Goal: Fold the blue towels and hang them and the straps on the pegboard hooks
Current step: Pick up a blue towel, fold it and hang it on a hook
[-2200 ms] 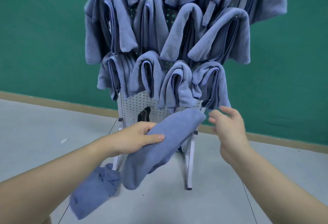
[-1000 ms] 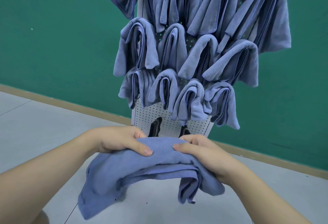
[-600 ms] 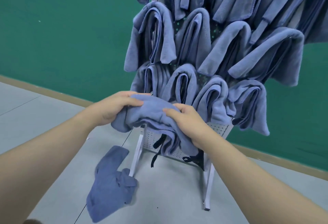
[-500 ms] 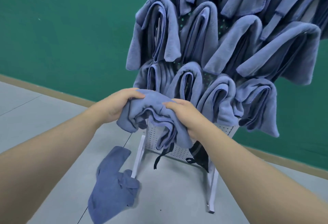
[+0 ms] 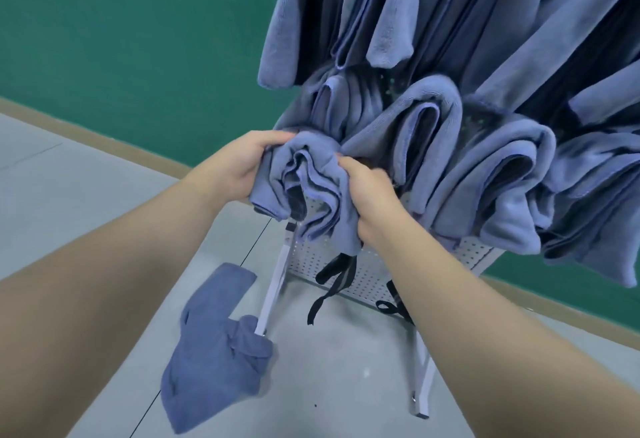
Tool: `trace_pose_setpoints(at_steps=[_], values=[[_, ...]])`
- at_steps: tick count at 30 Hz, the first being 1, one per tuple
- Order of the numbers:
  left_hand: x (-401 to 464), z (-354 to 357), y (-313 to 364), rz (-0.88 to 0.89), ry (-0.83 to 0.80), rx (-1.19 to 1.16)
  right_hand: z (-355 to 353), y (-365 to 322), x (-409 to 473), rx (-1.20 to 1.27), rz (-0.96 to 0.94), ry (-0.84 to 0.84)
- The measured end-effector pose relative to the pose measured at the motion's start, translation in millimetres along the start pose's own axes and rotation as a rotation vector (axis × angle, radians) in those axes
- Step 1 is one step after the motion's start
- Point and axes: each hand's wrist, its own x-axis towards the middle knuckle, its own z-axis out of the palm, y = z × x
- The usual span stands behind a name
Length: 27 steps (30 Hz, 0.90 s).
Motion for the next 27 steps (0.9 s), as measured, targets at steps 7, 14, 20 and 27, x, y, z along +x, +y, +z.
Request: trace_pose_setpoints(at_steps=[7,14,20,27], values=[[16,7,-19,-0.026,-0.006,0.002,-1,11,2,0.029,-0.086,0.019],[8,-2,-47,-0.081,0.065,0.265,5,27,-8,-0.114,-0.145,0.060],[-27,-52,-62,-0.113,0.198,0.580,-6,48,-34,-0.426,-0.344,0.137],[-93,-136,-123,-0.402,0.342,0.761,4,134,-86,-0.566,-0.818,0.232]])
